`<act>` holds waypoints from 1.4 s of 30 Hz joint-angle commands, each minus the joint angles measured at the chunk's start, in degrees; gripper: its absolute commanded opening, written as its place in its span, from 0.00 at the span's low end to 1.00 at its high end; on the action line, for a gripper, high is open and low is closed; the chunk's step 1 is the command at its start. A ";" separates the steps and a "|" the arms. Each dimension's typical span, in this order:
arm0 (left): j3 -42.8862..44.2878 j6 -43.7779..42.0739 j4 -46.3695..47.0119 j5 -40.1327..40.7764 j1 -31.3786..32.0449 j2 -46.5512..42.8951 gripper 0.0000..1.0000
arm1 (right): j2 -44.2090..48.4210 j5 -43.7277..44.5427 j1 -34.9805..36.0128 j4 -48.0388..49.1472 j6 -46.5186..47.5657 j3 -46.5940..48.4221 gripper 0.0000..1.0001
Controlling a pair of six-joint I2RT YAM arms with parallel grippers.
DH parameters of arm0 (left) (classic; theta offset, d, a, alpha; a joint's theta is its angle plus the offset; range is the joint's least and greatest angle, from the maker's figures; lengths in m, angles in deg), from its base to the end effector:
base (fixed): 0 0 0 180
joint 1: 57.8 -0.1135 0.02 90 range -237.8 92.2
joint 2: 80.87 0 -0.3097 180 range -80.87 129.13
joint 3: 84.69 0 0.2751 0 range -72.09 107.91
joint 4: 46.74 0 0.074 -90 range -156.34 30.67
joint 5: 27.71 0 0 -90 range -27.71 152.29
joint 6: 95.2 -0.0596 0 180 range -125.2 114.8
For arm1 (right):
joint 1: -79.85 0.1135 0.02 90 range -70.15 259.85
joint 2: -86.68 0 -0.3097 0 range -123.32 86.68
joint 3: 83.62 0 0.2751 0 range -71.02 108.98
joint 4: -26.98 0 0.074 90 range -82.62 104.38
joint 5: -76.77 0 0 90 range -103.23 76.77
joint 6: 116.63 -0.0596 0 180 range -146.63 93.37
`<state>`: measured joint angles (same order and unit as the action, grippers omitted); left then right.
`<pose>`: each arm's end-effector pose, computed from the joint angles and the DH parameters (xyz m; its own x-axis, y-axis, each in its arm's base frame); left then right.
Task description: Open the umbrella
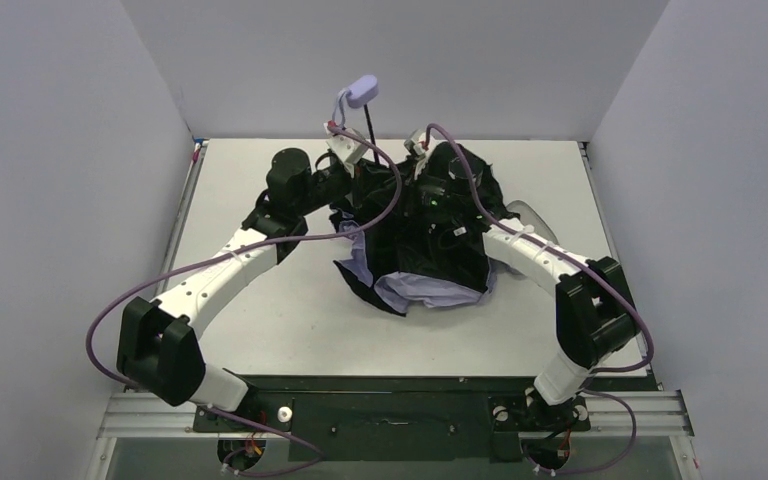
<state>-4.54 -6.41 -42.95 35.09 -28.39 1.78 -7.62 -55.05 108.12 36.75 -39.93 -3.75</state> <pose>0.3196 -0.2114 0.4115 0.0372 0.0006 -0.9993 0.8342 0.5505 0.0314 0.3578 0.2376 0.3442 -0.2855 0.0411 -0.9575 -0.8967 0.3413 0.2820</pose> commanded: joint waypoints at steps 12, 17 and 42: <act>-10.33 1.53 -12.69 8.01 -6.31 -17.67 0.80 | -3.32 9.15 0.34 9.60 -0.02 2.81 0.00; -9.70 -2.15 -13.74 13.16 -5.97 -12.39 0.74 | -1.71 13.90 1.58 9.68 4.40 1.69 0.00; -4.56 11.61 -32.84 31.65 -18.66 9.56 0.02 | 1.89 25.02 2.28 14.73 8.63 -1.73 0.00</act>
<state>-7.84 2.83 -70.89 63.66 -40.04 12.05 -10.11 -29.92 111.33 43.22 -31.60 -6.40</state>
